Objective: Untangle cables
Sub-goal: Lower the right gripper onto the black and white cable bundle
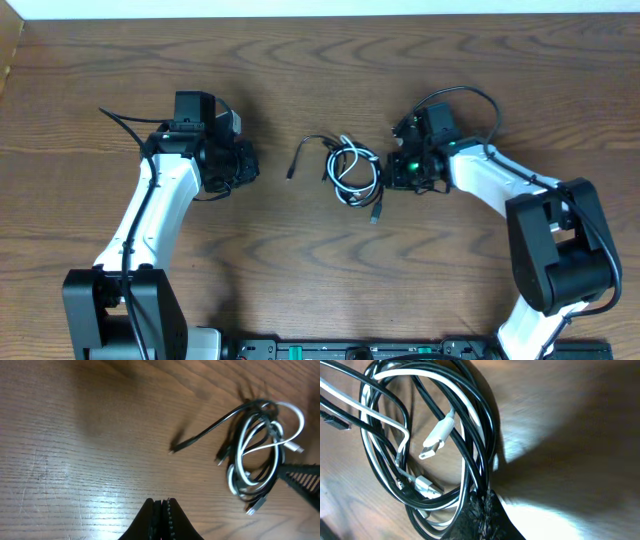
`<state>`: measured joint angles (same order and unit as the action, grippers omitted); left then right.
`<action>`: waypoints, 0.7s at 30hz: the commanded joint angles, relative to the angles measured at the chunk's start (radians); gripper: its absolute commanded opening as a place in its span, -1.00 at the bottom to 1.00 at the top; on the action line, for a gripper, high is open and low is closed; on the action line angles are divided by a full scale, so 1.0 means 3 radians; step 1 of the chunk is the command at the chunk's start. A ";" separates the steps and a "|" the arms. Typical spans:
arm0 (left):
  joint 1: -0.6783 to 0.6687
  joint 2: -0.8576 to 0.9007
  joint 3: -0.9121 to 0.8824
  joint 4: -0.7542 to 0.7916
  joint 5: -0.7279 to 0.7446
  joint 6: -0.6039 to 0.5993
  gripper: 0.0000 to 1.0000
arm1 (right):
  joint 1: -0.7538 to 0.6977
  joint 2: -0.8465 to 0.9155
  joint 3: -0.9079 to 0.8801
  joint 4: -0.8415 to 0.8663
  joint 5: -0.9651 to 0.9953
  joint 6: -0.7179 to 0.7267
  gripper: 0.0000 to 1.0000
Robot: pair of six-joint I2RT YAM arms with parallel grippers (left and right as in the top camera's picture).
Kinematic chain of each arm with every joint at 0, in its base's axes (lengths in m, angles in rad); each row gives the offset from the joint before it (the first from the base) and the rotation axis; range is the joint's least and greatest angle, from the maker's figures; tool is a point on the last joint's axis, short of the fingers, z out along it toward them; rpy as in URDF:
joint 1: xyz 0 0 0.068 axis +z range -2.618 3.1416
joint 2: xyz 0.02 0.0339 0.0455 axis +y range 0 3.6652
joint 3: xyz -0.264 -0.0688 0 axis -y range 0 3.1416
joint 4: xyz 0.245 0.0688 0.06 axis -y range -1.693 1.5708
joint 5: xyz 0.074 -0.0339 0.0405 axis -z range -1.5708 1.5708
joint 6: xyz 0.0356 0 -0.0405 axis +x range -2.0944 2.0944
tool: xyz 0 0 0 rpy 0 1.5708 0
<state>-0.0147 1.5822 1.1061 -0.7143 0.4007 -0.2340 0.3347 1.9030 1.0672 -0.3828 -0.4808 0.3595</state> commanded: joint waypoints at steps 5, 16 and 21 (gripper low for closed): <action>0.0006 0.0051 -0.0017 0.0003 -0.0043 0.0055 -0.85 | 0.0449 0.0009 0.0057 -0.0029 -0.0062 0.0183 -0.93; 0.0006 0.0168 -0.0018 -0.0005 -0.0031 -0.0088 -0.81 | 0.0505 0.0009 0.0058 0.0173 0.0034 0.0169 -0.39; -0.0013 0.0251 -0.0020 -0.0023 0.0155 -0.0109 -0.75 | 0.0402 0.0009 0.0058 0.0350 0.0011 0.0170 -0.44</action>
<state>-0.0151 1.6337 1.1061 -0.7143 0.4061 -0.2577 0.4797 1.9030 1.0672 -0.3016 -0.4751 0.4110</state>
